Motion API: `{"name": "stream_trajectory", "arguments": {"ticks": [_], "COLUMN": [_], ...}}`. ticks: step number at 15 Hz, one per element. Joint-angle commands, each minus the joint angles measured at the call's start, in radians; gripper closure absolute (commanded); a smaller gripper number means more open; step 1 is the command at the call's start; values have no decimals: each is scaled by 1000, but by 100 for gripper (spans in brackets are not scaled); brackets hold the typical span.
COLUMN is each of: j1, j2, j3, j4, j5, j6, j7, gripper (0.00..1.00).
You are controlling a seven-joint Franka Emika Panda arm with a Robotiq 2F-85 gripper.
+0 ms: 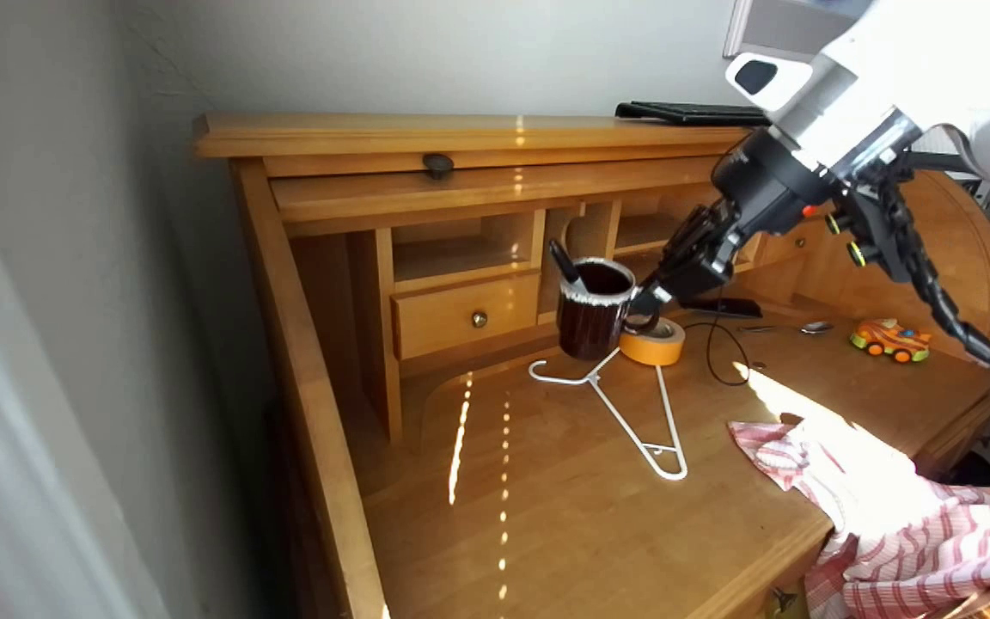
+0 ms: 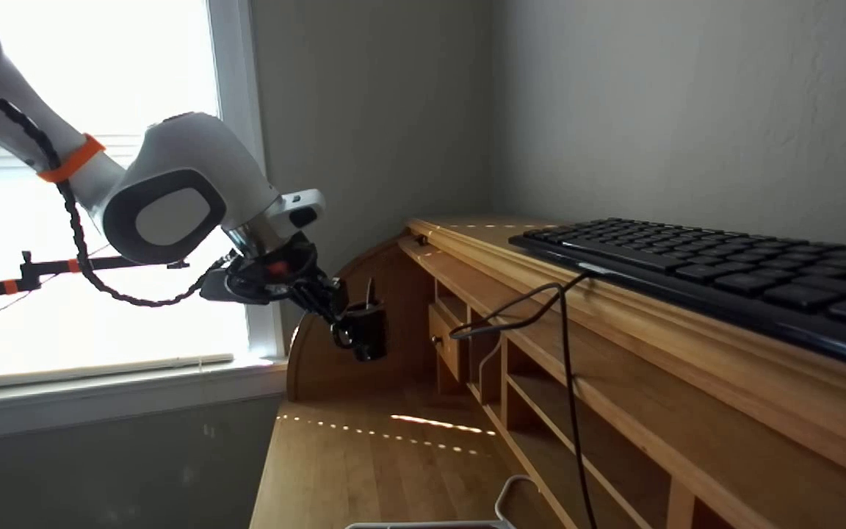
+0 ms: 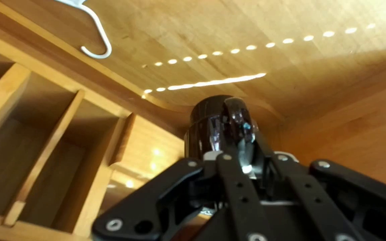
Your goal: Move the black mug on the top of the cabinet to the far left panel of the desk
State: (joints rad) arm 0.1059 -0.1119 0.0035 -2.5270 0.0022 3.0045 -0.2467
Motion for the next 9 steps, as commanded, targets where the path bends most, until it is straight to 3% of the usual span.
{"name": "stream_trajectory", "arguments": {"ticks": [1,8,9], "j1": [45,51,28], "j2": [132,350,373], "j3": [20,79,90], "j4": [4,90,122], "j5": [30,-2,-51], "j6": [104,171,163], "j7": [-34,-33,16], "gripper": [96,96,96]}}
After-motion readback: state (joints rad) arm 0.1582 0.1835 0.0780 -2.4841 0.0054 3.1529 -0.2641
